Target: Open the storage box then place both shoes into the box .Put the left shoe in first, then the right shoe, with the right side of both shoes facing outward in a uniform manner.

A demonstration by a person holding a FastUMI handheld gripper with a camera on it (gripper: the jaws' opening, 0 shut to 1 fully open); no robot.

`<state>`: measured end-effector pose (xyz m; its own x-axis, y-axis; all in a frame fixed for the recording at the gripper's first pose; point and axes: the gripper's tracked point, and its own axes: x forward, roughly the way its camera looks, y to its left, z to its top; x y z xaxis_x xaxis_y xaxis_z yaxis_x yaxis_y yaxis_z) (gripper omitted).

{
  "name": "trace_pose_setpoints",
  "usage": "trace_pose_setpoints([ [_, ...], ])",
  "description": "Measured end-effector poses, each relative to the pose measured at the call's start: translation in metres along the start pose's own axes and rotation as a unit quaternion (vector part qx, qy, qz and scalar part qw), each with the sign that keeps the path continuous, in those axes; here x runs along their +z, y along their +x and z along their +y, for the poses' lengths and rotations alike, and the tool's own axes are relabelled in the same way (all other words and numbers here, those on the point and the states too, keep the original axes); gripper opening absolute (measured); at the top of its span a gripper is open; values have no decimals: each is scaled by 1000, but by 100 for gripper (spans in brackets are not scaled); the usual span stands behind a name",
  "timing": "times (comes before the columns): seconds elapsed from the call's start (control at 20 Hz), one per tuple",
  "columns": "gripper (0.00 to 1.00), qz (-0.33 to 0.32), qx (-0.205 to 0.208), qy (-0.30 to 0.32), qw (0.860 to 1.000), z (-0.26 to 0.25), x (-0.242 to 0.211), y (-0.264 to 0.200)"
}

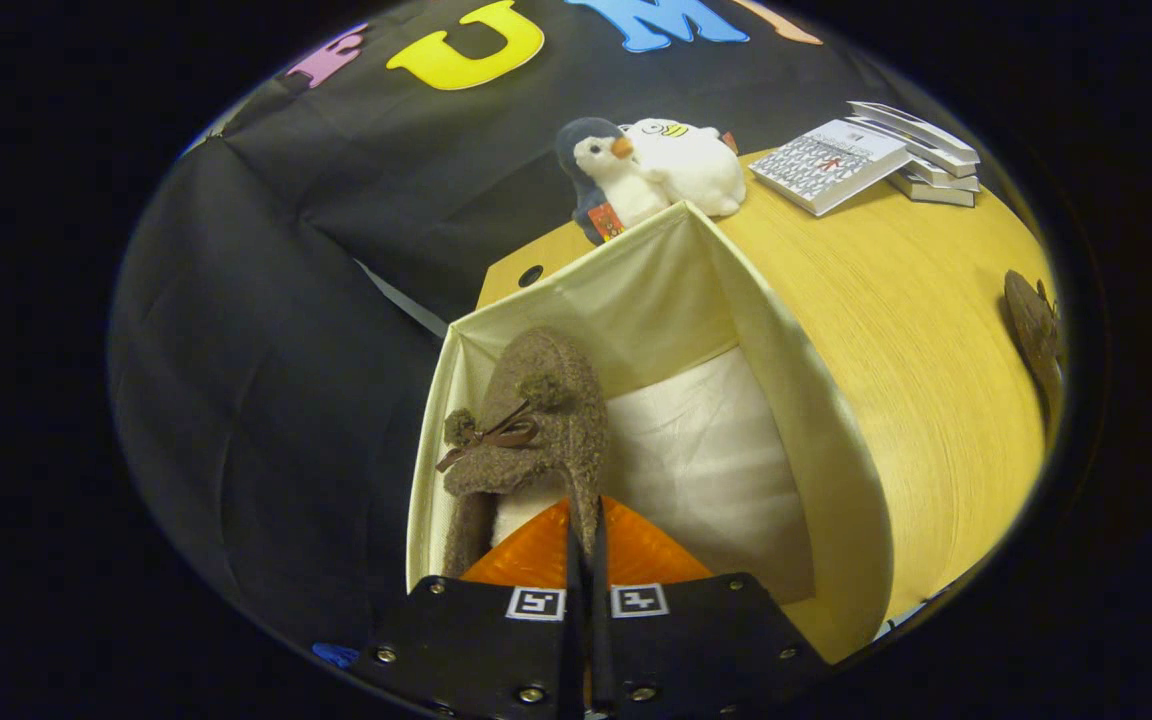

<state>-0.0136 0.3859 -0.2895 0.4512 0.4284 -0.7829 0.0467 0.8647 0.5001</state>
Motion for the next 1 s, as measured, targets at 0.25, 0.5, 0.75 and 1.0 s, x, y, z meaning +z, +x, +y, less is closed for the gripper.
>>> trace_pose_setpoints([
  [0.25, 82, -17, 38, -66, 997, 26, 10, -19],
  [0.5, 98, -74, 71, -124, 987, 25, 44, -72],
  [0.75, 98, -141, 70, -162, 974, -29, 88, -130],
  [1.0, 98, -178, 31, -160, 970, -117, 114, -183],
])
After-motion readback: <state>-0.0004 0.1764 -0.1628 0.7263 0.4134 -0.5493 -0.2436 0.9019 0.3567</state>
